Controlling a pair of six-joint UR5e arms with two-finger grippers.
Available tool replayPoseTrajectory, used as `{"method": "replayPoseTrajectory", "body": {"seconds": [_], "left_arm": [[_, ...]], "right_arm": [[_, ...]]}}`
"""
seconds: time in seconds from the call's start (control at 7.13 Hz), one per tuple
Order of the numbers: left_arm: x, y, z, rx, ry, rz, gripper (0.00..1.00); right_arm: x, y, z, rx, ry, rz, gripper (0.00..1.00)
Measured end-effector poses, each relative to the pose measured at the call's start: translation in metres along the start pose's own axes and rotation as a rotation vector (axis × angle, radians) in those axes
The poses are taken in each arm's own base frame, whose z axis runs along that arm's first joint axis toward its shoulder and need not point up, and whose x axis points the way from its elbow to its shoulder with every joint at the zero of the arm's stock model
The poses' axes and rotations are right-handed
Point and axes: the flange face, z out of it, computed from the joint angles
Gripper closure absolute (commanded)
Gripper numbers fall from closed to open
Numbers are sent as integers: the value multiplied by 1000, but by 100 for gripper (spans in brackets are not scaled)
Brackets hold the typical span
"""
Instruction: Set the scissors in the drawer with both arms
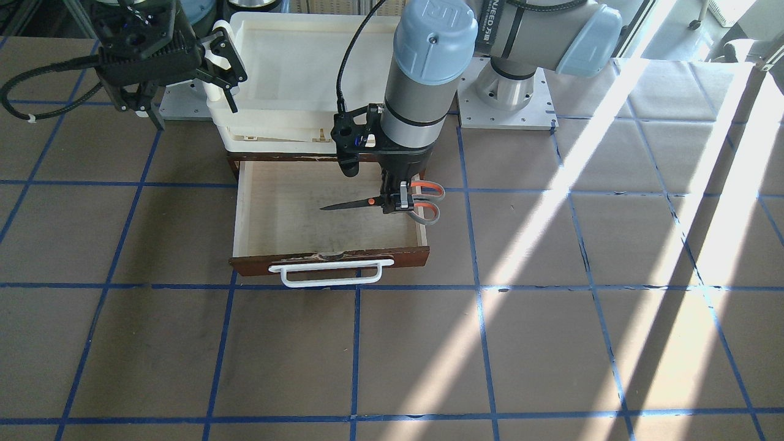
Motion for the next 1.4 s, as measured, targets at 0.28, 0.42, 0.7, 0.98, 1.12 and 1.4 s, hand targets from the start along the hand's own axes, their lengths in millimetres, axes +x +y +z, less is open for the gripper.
{"method": "replayPoseTrajectory", "body": {"seconds": [0.28, 0.42, 0.7, 0.98, 1.12, 1.4], "left_arm": [[3, -15, 23, -7, 36, 12, 100], [5, -23, 32, -13, 48, 10, 100], [9, -32, 46, -26, 67, 2, 100], [6, -36, 58, -30, 73, 2, 100], [4, -38, 62, -28, 70, 5, 94], [2, -40, 66, -25, 66, 4, 12]], "right_arm": [[3, 4, 1, -12, 44, 83, 0], [4, 4, 1, -13, 54, 93, 0], [5, 3, 1, -6, 54, 98, 0], [4, 3, 1, -1, 46, 98, 0], [3, 3, 1, -1, 46, 101, 0], [3, 3, 1, -1, 45, 123, 0]]}}
